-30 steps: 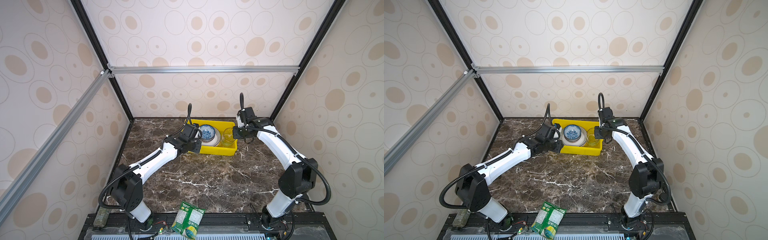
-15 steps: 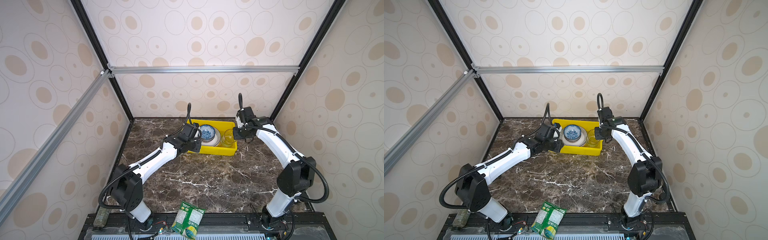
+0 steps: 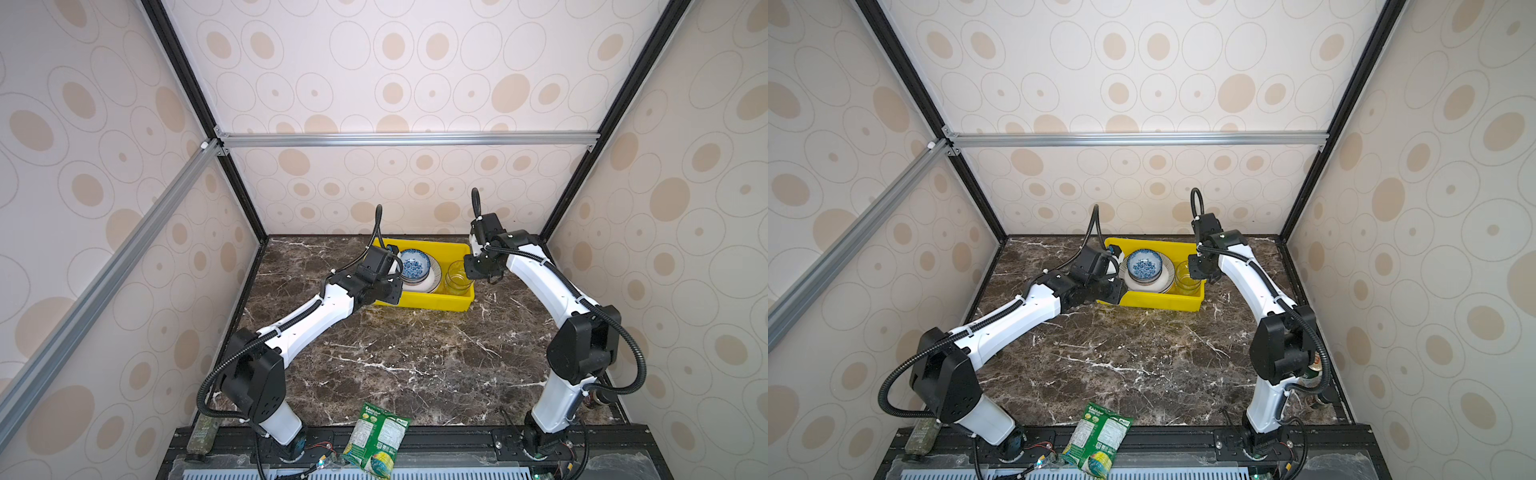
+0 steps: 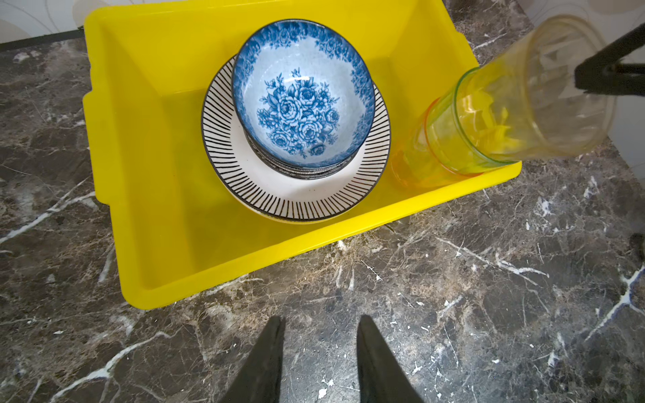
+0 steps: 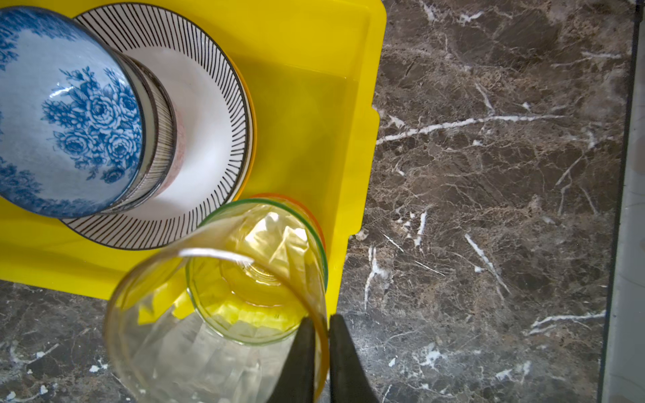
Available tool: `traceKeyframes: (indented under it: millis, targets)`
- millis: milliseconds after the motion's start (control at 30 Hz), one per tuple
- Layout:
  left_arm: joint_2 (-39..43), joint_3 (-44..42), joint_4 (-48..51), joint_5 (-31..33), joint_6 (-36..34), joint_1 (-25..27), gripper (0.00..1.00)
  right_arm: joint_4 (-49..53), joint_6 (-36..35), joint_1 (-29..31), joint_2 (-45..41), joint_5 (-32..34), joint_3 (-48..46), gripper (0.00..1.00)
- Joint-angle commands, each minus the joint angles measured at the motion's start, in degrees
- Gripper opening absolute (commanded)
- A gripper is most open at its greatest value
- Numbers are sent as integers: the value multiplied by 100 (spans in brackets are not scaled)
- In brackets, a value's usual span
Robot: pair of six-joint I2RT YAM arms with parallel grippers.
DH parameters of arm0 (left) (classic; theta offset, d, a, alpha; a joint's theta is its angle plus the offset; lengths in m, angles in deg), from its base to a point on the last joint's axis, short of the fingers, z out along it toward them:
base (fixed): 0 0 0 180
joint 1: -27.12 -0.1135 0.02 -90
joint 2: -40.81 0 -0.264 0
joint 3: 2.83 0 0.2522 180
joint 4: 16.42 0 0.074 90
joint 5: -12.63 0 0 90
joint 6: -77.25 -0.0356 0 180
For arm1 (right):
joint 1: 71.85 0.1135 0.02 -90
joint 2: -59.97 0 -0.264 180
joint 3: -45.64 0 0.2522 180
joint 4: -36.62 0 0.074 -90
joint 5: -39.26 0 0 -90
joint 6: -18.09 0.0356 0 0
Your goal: Place the mixed dishes into the plastic bin
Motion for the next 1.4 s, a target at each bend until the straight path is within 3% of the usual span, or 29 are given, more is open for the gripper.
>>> traceKeyframes:
  millis: [0, 467, 867, 1033, 1367]
  targets:
    - [73, 165, -56, 15, -151, -87, 36, 223, -38, -17, 133, 86, 215, 14]
    - [150, 136, -243, 125, -199, -328, 37, 122, -27, -17, -337, 58, 220, 31]
    - [702, -384, -1051, 191, -104, -1030, 38, -521, -235, -37, -1575, 302, -811, 49]
    - [1080, -994, -1652, 303, -107, -1626, 39, -1047, -291, -319, -2080, 205, -1498, 57]
    - [1894, -2744, -3022, 265, 292, -3490, 42, -2464, -205, -1414, -2884, -573, -3157, 67]
